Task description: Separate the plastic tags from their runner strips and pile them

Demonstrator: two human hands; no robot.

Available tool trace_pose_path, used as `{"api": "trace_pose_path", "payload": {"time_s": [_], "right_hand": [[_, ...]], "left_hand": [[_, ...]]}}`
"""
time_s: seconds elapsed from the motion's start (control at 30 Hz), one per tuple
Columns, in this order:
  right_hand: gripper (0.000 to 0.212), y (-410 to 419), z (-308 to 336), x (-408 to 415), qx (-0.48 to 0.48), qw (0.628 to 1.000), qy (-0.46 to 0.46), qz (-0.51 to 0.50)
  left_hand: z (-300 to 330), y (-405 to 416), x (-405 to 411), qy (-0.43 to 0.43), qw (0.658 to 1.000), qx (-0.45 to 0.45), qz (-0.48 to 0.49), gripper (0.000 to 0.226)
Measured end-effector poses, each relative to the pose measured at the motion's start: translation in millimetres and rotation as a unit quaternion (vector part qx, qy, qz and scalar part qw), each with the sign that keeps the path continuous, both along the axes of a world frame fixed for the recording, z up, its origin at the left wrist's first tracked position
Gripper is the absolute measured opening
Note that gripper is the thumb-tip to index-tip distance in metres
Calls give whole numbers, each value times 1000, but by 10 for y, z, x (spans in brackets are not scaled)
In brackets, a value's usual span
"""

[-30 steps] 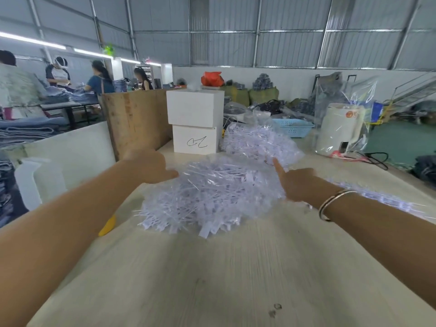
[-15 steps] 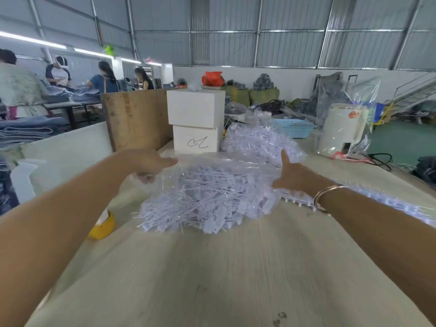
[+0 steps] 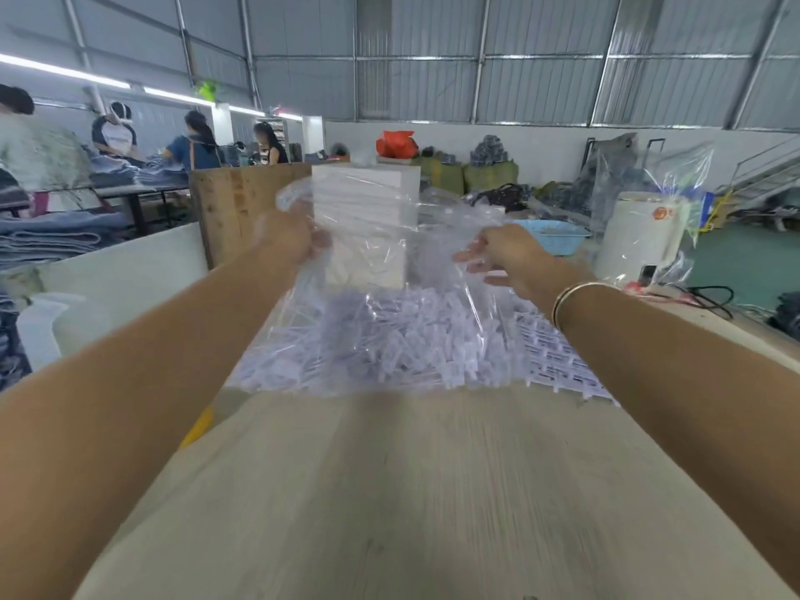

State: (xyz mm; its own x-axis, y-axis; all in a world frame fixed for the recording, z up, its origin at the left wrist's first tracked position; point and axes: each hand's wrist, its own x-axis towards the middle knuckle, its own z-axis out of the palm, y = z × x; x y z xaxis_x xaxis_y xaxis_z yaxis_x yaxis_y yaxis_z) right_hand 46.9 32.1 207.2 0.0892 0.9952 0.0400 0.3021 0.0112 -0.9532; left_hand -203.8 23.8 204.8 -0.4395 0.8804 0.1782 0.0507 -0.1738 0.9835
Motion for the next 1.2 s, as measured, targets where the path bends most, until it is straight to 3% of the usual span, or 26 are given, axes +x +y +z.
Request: {"api": "trace_pose_path", "payload": {"time_s": [0.1,0.23,0.3,0.37,0.43,0.5,0.53,0.6,0.7,0.73,0.8,0.87,0.93,1.0,1.1,1.2], "right_hand": [[18,78,-154,-103,25,999,-17,25],[28,207,-142,-156,119,986,82,88],[33,280,-192,-166,154,979,74,113],[40,343,-318,-170,166,977,-50,126],[43,370,-541,-150,134,945,-254,160],[37,344,-839,-91,98,904,-366,199],[36,304,-977,-69,77,900,-378,204],[35,224,-1243,-49,48,894,-399,198],[46,62,-1561,-122,64,845,-504,168],[58,16,-1646,-146,67,843,-510,160],[76,-17,-1759,-156,52,839,-519,156],[76,-4,-1791,-136,27,819,-553,152],[71,36,-1781,-150,29,824,-549,138],[67,47,-1759,-205,45,851,-506,131],[68,2,-1782,-194,53,892,-433,117],[68,-154,-1723,-56,54,946,-306,96]], "left_hand": [[-127,38,43,16,999,14,-25,29],[-157,64,121,62,996,67,11,35],[-149,61,118,85,992,98,2,34],[-245,53,119,171,982,83,-17,33],[-483,40,112,248,969,9,-20,32],[-808,8,103,338,940,-53,-8,26],[-961,-37,123,386,922,-39,14,20],[-1229,-145,229,447,891,73,20,21],[-1618,-255,490,614,782,106,-20,29],[-1735,-259,544,640,763,93,-22,28],[-1834,-222,605,646,759,71,-28,27],[-1889,-106,618,663,746,57,-23,35],[-1887,-7,625,687,726,33,-12,39],[-1899,32,640,679,734,24,16,43],[-1927,-109,755,615,786,30,60,50],[-1954,-259,965,540,840,-20,52,41]]}}
